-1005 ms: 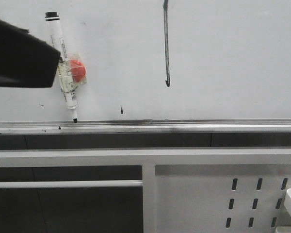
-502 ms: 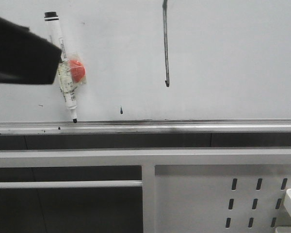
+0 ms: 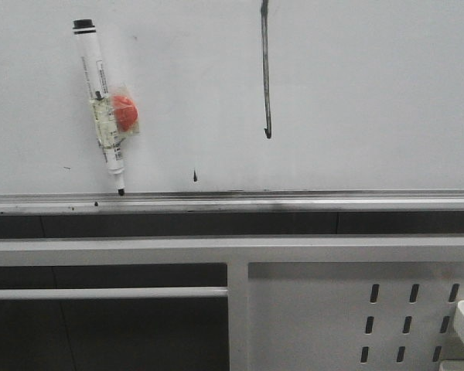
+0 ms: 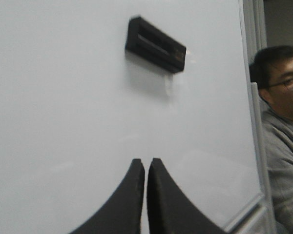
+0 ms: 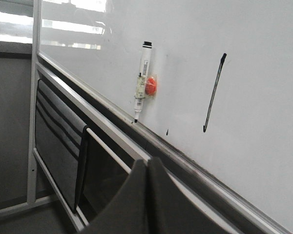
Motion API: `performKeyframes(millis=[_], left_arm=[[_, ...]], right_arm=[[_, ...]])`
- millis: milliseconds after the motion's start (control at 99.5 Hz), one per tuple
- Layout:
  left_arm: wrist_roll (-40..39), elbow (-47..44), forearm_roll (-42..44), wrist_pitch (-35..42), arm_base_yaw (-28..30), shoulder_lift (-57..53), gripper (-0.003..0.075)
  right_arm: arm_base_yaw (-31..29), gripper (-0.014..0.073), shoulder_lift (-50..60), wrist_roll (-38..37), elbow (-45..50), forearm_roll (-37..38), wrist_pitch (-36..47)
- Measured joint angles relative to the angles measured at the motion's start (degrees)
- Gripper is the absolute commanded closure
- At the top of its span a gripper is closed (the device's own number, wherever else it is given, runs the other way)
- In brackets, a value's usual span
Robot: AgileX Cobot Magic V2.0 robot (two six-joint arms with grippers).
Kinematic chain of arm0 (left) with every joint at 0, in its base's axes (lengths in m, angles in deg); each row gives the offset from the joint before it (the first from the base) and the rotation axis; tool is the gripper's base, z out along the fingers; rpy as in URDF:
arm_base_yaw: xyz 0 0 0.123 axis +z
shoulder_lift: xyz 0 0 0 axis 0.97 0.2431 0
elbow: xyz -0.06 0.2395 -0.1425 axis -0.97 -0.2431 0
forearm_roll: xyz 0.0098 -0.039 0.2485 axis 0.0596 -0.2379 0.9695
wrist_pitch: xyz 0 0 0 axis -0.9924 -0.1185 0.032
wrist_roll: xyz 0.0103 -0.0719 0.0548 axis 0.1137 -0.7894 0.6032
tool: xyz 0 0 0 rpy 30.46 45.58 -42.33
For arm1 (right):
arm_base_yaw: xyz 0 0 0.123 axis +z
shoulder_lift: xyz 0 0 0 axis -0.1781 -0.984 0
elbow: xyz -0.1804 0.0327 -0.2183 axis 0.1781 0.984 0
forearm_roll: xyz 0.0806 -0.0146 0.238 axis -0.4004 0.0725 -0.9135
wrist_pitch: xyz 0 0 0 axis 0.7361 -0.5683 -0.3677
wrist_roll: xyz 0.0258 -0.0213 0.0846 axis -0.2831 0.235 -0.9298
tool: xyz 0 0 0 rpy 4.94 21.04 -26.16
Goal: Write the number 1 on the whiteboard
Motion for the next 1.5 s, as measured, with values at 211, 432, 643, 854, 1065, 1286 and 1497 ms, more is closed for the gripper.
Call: performKeyframes(millis=[211,432,643,854,1065,1286,1497], left_arm=[[0.7,-0.7,0.2,1.2,5.2,-3.5,0.074],[-5.3,-0.9,0.2,1.5,12.3,-3.5,0.074],[18.9,-2.6,-22.0,2.0,15.1,-3.5,0.074],[65.9,-6.0,-75.5,-12.8,15.1,-3.5,0.074],[75.9,-9.4,-84.5,-46.1,15.1,-3.5,0.074],[81.5,-19.4,-79.8,-36.0,15.2,-3.5,0.074],[90.2,-27.2,-84.6,-21.2,15.2,-3.5,0.074]], right_arm=[[0.0,0.0663,0.0,0.0,0.0,0.0,0.0],[0.0,0.0663,0.0,0.0,0.0,0.0,0.0],[0.0,0.0663,0.0,0.0,0.0,0.0,0.0],[0.0,0.0663,0.0,0.0,0.0,0.0,0.0],[0.0,0.0663,0.0,0.0,0.0,0.0,0.0],[-0.1,0.0663,0.0,0.0,0.0,0.0,0.0],[-0.1,0.0663,0.0,0.0,0.0,0.0,0.0]])
